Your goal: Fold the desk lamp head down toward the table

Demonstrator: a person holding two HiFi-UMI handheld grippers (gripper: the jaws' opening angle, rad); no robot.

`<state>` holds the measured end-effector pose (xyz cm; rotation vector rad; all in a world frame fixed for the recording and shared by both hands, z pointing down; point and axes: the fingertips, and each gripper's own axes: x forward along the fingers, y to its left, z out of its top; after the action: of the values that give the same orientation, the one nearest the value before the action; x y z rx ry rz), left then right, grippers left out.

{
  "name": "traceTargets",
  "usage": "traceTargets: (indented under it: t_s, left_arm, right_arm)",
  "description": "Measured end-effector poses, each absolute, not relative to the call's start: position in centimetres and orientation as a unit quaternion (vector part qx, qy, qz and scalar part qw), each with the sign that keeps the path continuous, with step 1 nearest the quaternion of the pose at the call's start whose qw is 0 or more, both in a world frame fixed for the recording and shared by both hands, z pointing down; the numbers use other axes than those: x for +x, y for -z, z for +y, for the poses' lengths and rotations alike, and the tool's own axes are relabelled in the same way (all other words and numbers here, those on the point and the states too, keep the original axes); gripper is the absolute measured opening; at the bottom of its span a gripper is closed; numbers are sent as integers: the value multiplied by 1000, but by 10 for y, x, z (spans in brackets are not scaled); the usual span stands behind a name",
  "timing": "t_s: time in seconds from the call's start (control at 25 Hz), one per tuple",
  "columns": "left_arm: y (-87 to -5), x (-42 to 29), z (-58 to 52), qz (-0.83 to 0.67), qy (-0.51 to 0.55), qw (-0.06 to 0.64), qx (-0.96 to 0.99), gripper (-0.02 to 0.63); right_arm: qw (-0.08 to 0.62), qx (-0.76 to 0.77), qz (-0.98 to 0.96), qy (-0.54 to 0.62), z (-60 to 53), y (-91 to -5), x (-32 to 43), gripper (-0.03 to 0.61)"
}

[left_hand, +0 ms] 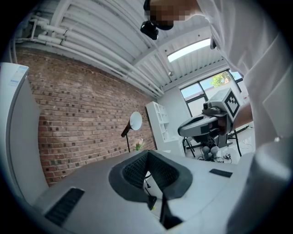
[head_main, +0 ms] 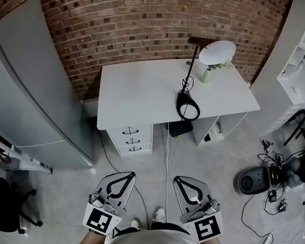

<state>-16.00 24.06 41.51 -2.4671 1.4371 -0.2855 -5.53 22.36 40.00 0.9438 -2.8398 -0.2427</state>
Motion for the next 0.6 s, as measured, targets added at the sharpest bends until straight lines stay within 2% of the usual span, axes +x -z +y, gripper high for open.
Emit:
traceTargets:
  t_s: [0.52, 0.6]
  left_arm:
    - [-417, -133, 184, 514, 120, 133, -839, 8]
    - [-418, -134, 178, 536, 102, 104, -831, 8]
  right_arm:
    - [57, 305, -948, 70, 154, -407, -15, 18]
    - [52, 300, -950, 65, 147, -412, -11, 18]
